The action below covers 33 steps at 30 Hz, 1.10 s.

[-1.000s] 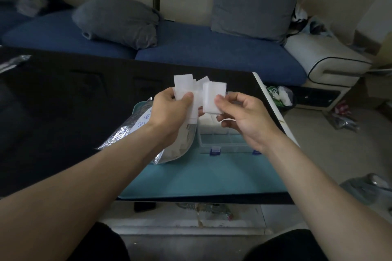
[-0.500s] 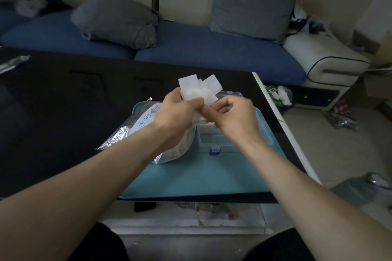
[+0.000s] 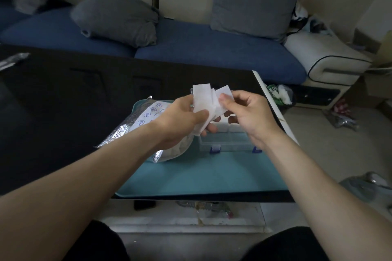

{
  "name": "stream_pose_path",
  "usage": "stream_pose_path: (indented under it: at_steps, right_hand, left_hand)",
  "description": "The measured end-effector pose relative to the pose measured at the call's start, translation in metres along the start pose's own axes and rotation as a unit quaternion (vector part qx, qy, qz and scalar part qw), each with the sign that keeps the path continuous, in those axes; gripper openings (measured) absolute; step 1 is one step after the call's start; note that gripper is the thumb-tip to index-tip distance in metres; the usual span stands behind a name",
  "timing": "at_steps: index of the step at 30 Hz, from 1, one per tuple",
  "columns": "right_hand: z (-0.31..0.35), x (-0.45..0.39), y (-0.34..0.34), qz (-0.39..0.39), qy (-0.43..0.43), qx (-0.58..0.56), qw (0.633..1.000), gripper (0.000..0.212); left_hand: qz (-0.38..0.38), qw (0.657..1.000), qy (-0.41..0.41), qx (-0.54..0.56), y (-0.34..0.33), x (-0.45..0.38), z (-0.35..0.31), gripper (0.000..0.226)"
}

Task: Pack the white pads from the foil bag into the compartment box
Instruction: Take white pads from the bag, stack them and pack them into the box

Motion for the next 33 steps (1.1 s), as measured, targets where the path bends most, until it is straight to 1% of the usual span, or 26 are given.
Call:
stream_pose_path:
  at_steps: [3,6,10,12,14,17,19,20,21,22,23,25,26,28,33]
  right_hand:
    - [-0.003,-0.002,0.005,-0.045,-0.011,0.009,0.999,0.01]
    - [-0.002,-0.007,0.014,-0.071,-0.011,0.002,0.997,0.004]
    - [0.002,-0.011,0.024,-0.06,-0.028,-0.041,0.997,0.007]
    - [0.003,-0.011,0.025,-0.066,-0.032,-0.066,0.995,0.009]
    - [0.003,-0.01,0.022,-0.052,-0.037,-0.081,0.995,0.009]
    - [-0.002,-0.005,0.011,-0.009,-0.042,-0.049,0.998,0.008]
    - [-0.003,-0.001,0.001,0.011,-0.034,-0.027,0.999,0.006]
    - [-0.003,0.0,-0.003,0.017,-0.025,-0.02,0.999,0.004]
    - [-0.001,0.002,-0.006,0.024,-0.014,-0.007,1.0,0.003]
    - [0.001,0.002,-0.008,0.032,-0.002,0.015,0.999,0.003]
    - [0.003,0.003,-0.009,0.042,0.01,0.041,0.998,0.005]
    - [0.007,0.004,-0.008,0.065,0.02,0.072,0.995,0.009]
    - [0.008,0.004,-0.006,0.073,0.014,0.067,0.995,0.008]
    - [0.009,0.005,-0.003,0.079,-0.01,0.033,0.996,0.005]
    - [0.009,0.004,0.005,0.067,-0.044,0.012,0.997,0.01]
  left_hand:
    - [-0.007,1.0,0.006,-0.013,-0.001,-0.001,0.001,0.024]
    - [-0.012,1.0,0.011,-0.015,0.0,-0.002,0.002,0.018]
    - [-0.028,0.999,0.024,0.015,0.001,-0.004,0.002,0.021]
    - [-0.046,0.997,0.03,0.062,0.001,-0.005,0.002,0.024]
    - [-0.055,0.991,0.036,0.113,0.0,-0.005,0.0,0.023]
    - [-0.064,0.98,0.071,0.175,-0.002,-0.004,-0.005,0.024]
    - [-0.044,0.972,0.101,0.208,-0.003,-0.008,-0.005,0.032]
    - [-0.024,0.968,0.116,0.22,-0.003,-0.008,-0.005,0.041]
    - [-0.013,0.968,0.125,0.219,-0.003,-0.009,-0.004,0.05]
    - [-0.013,0.972,0.123,0.202,-0.003,-0.009,-0.004,0.054]
    - [-0.029,0.98,0.11,0.163,-0.003,-0.007,-0.004,0.05]
    - [-0.076,0.991,0.074,0.083,-0.002,-0.006,0.0,0.033]
    - [-0.095,0.992,0.063,0.059,-0.001,-0.006,0.002,0.03]
    - [-0.1,0.993,0.049,0.049,0.002,-0.006,0.004,0.027]
    - [-0.113,0.993,0.014,-0.013,0.003,-0.005,0.002,0.027]
Point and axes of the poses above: each hand's wrist, its own x-axis away from the middle knuckle, its own y-axis out of the back of the hand, z = x × y, the point moved 2 cm from there along -x, towards the middle knuckle, and after that the axes turned 15 degrees about y, right-handed, at the moved point
